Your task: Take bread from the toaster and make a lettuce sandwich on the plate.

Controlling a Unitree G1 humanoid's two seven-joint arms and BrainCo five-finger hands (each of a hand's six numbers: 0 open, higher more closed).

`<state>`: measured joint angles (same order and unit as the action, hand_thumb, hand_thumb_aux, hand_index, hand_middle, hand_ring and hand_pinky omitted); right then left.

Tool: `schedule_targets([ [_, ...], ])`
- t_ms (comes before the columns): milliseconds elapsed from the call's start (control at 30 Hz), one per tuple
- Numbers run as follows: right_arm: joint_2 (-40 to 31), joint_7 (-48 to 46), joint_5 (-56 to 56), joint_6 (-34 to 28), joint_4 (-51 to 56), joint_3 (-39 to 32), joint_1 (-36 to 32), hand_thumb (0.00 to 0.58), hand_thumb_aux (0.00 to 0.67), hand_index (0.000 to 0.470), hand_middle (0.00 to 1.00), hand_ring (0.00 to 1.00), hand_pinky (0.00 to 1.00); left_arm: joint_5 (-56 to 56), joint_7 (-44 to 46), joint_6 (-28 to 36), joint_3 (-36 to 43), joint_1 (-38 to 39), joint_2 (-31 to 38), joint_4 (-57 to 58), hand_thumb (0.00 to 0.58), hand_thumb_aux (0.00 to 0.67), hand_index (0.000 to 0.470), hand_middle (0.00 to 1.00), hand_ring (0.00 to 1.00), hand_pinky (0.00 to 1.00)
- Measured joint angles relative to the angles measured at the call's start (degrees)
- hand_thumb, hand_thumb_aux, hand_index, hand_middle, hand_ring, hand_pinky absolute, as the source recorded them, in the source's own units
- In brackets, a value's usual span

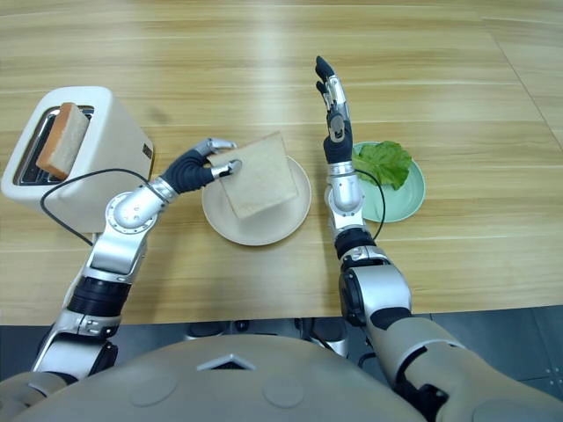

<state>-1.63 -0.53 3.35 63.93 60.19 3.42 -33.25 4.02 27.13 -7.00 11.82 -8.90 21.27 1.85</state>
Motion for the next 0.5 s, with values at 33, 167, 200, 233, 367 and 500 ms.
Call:
schedule_targets([
  [33,-0.05,0.01,-0.01,0.01,-0.01,0.01,0.0,0.0,0.0,0.0,0.0,0.0,0.0,0.59,0.25,-0.31,0.61,-0.78,-0.03,2.47,0.58,0.67,0.46,1.0,1.0,1.0],
  [167,-0.17,0.17,0.33,0.01,0.03,-0.05,0.0,0.0,0.0,0.0,0.0,0.0,0.0,2.9,0.34,-2.37,1.84,-3.52,-0.12,9.23,0.58,0.67,0.46,1.0,1.0,1.0],
  [200,-0.23,0.22,0.52,0.02,0.02,-0.07,0.0,0.0,0.0,0.0,0.0,0.0,0.0,3.43,0.36,-3.01,2.32,-4.02,-0.14,10.63,0.58,0.67,0.46,1.0,1.0,1.0],
  [233,-0.23,0.26,0.62,0.02,0.03,-0.1,0.0,0.0,0.0,0.0,0.0,0.0,0.0,3.91,0.35,-3.6,2.73,-4.36,-0.13,11.8,0.58,0.67,0.46,1.0,1.0,1.0],
  [367,-0.25,0.51,0.75,0.02,0.06,-0.16,0.0,0.0,0.0,0.0,0.0,0.0,0.0,6.61,0.3,-5.83,3.78,-6.45,0.45,16.03,0.58,0.67,0.46,1.0,1.0,1.0],
  [500,-0.22,0.6,0.78,0.02,0.08,-0.21,0.0,0.0,0.0,0.0,0.0,0.0,0.0,7.49,1.88,-7.48,4.03,-8.77,1.69,16.59,0.58,0.67,0.46,1.0,1.0,1.0],
])
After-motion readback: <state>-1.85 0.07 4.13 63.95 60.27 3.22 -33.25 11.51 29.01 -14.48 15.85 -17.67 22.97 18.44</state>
